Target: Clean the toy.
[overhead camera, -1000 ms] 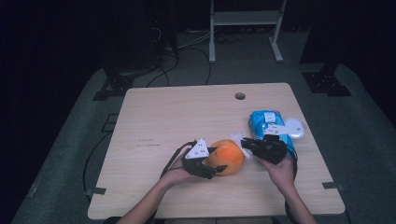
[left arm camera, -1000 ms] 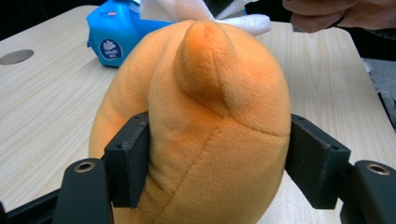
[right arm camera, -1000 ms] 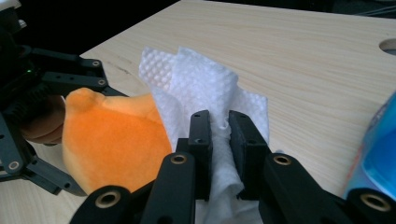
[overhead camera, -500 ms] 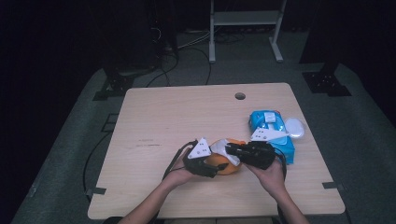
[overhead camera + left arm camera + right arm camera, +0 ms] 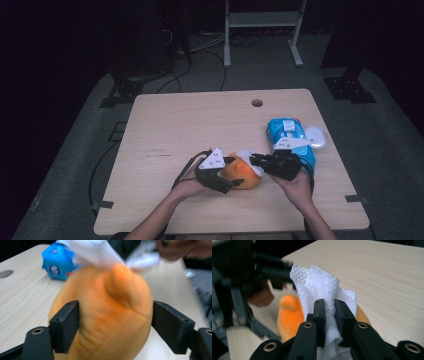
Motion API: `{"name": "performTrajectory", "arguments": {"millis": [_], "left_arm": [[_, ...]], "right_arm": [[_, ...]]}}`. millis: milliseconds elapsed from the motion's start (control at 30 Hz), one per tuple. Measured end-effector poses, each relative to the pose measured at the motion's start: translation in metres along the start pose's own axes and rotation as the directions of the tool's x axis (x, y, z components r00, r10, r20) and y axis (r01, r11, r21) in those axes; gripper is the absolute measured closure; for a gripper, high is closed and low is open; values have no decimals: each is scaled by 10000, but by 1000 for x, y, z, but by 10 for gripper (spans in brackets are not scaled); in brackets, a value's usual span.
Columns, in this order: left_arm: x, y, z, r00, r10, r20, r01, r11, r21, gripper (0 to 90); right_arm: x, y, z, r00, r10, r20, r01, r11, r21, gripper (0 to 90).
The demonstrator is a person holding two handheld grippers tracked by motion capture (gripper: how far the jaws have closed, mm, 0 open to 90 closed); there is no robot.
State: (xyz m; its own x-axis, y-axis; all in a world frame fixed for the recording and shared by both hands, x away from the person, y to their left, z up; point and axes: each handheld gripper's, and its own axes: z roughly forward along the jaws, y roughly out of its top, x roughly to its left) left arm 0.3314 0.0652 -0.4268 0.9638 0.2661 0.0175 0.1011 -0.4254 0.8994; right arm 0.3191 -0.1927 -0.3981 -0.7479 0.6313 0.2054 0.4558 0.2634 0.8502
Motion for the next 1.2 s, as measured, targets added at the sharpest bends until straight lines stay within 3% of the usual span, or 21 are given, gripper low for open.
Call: {"name": "performTrajectory", "arguments": {"millis": [67, 200, 267, 333, 433, 533, 600, 667, 733, 900, 1100, 1200], "left_arm": [[2, 1, -3, 9998, -77, 166, 79, 9999, -114, 232], [0, -2, 2, 9967, -24, 806, 12, 9999, 148, 257], [-4, -3, 4, 9958, 242, 885, -274, 9990, 354, 270], [-7, -2, 4, 9937, 395, 1051, -454, 9975, 541, 275], [-10, -1, 3, 9840, 389, 1740, -504, 9968, 625, 289], [-10, 1, 0, 9808, 452, 1896, -601, 9955, 737, 277], [-5, 4, -6, 9719, 244, 2343, -414, 9968, 677, 273], [-3, 8, -9, 9722, 189, 2334, -321, 9981, 529, 251], [0, 12, -10, 9769, 133, 2135, -239, 9986, 471, 226], [8, 18, 3, 9805, -69, 1962, -27, 9988, 489, 201], [9, 20, 23, 9788, 343, 2022, -585, 9916, 1150, 181], [8, 18, 27, 9792, 435, 1980, -751, 9851, 1548, 196]], "right_arm": [[3, -3, -2, 9999, -129, -80, 131, 9997, 190, 792], [7, -10, -6, 9995, -259, -173, 266, 9987, 439, 792], [9, -11, -9, 9992, -351, -202, 362, 9978, 562, 790], [10, -10, -15, 9991, -417, -86, 420, 9985, 351, 786], [7, -7, -17, 9992, -308, 241, 305, 9994, 139, 785], [4, -13, -11, 10000, -44, -36, 45, 9991, 430, 786], [7, -17, -8, 9994, -53, -333, 75, 9978, 665, 786], [10, -22, -9, 9984, -129, -558, 178, 9958, 893, 787], [12, -28, -13, 9964, -82, -842, 168, 9946, 1027, 786], [16, -40, -18, 9912, -289, -1290, 446, 9917, 1202, 787], [14, -44, -24, 9887, -497, -1415, 670, 9904, 1205, 786], [9, -45, -30, 9890, -328, -1443, 486, 9930, 1072, 786]]}}
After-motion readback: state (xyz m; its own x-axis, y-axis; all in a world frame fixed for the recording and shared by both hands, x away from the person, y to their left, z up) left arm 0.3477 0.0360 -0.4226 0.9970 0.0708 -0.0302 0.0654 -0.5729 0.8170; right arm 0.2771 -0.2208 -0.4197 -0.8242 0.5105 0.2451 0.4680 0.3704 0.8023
